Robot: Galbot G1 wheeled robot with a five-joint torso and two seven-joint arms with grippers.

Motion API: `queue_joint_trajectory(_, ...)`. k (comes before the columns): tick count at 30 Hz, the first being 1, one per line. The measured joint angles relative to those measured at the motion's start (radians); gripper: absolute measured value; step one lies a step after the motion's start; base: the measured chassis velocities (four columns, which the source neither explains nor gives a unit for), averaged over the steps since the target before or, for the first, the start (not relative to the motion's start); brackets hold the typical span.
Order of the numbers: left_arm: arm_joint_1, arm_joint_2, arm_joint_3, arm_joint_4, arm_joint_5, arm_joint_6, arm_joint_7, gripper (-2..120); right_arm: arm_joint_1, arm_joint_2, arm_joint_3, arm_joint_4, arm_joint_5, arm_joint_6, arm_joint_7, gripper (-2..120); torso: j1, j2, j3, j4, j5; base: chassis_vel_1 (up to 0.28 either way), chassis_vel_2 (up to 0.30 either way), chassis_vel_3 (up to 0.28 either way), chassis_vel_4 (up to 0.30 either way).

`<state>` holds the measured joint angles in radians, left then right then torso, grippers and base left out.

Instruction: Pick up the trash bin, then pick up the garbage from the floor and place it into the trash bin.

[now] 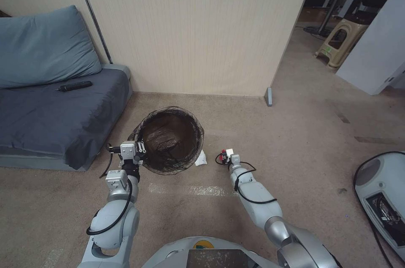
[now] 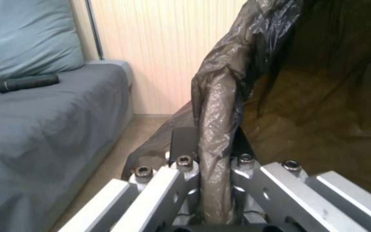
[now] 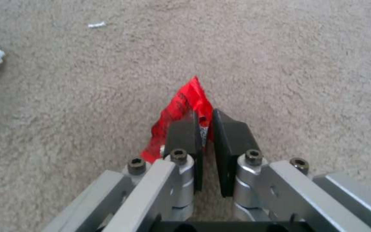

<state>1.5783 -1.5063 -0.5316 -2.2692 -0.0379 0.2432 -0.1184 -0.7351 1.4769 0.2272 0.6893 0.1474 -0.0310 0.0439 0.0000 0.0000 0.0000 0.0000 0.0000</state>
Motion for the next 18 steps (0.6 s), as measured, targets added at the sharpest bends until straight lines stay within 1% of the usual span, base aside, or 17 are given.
queue_joint_trajectory(5, -0.001, 0.001, 0.0, -0.001, -0.002, 0.0, 0.0, 0, 0.005, 0.005, 0.008, -0.019, -0.013, 0.021, -0.005, 7, 0.0, 0.0, 0.0, 0.0, 0.0, 0.0, 0.0, 0.0, 0.0)
queue_joint_trajectory(18, -0.002, 0.0, 0.003, -0.001, -0.002, 0.0, 0.002, 0, 0.011, 0.004, 0.008, -0.025, -0.015, 0.033, -0.008, 7, 0.0, 0.0, 0.0, 0.0, 0.0, 0.0, 0.0, 0.0, 0.0)
